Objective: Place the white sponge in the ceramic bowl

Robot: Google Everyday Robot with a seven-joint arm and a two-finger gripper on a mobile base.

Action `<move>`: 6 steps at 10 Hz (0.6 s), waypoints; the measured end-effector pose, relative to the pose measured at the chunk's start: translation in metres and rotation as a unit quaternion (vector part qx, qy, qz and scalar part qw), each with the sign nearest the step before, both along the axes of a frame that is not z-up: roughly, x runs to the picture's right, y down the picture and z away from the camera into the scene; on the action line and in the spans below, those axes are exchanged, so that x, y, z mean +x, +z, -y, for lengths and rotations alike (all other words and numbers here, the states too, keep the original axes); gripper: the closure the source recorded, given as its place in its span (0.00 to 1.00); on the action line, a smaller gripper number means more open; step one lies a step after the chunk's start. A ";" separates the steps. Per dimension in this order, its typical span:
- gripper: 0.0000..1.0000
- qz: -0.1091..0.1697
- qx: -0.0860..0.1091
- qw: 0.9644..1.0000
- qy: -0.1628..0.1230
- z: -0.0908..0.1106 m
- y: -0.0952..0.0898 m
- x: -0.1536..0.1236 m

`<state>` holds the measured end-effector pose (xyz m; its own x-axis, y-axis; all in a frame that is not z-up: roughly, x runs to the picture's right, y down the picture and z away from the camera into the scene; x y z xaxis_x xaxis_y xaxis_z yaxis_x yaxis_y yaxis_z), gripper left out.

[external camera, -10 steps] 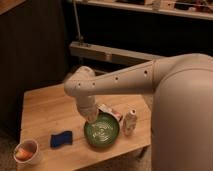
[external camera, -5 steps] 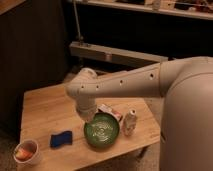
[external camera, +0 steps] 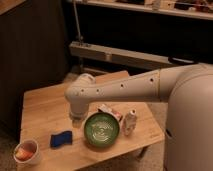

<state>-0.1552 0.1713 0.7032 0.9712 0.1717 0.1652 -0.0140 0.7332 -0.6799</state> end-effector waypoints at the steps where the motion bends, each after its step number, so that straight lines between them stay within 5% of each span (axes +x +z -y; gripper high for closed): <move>1: 0.82 0.036 0.003 0.999 -0.024 -0.006 -0.008 -0.013; 3: 0.64 0.054 0.010 0.998 -0.041 -0.009 -0.015 -0.020; 6: 0.34 0.040 0.051 0.995 -0.076 -0.019 -0.015 -0.034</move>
